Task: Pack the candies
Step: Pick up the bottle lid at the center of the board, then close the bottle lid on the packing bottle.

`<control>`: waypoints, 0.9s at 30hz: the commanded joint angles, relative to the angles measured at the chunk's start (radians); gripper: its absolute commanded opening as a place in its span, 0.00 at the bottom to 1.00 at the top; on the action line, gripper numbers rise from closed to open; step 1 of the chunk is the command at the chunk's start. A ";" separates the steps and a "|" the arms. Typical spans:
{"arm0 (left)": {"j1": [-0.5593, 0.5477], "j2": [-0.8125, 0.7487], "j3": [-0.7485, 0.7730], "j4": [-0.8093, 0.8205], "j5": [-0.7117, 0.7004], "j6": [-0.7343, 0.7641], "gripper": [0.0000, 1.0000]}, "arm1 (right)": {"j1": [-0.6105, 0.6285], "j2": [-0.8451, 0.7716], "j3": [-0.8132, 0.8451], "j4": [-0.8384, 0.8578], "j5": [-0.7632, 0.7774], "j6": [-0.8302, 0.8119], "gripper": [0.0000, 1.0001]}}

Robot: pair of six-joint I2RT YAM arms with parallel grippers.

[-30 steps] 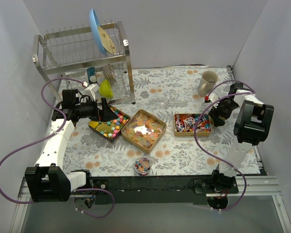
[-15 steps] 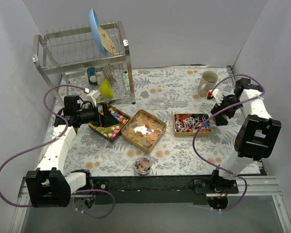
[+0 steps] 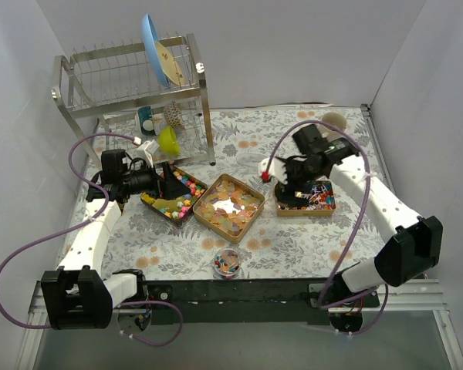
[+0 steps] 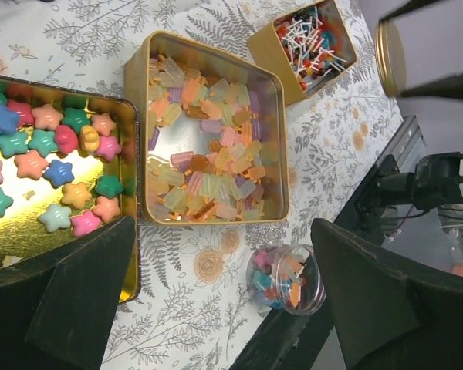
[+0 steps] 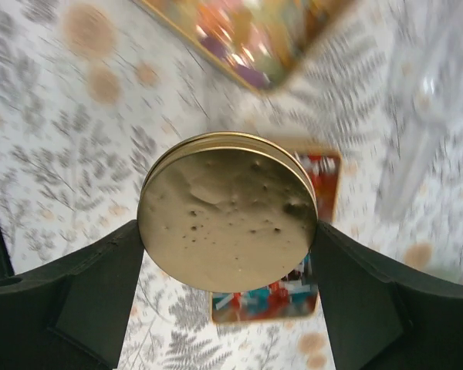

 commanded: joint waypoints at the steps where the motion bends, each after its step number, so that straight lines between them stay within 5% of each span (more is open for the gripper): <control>1: -0.004 -0.028 0.007 0.060 -0.078 -0.013 0.98 | 0.239 -0.014 0.027 -0.010 0.016 0.118 0.68; 5: -0.002 -0.048 0.019 0.106 -0.185 -0.085 0.98 | 0.463 0.031 0.046 0.008 0.042 0.141 0.68; 14: 0.071 -0.089 0.016 0.238 -0.316 -0.332 0.98 | 0.752 0.192 0.127 0.014 0.073 0.113 0.68; 27: 0.116 -0.193 0.036 0.192 -0.276 -0.302 0.98 | 0.896 0.339 0.127 0.054 0.104 0.112 0.68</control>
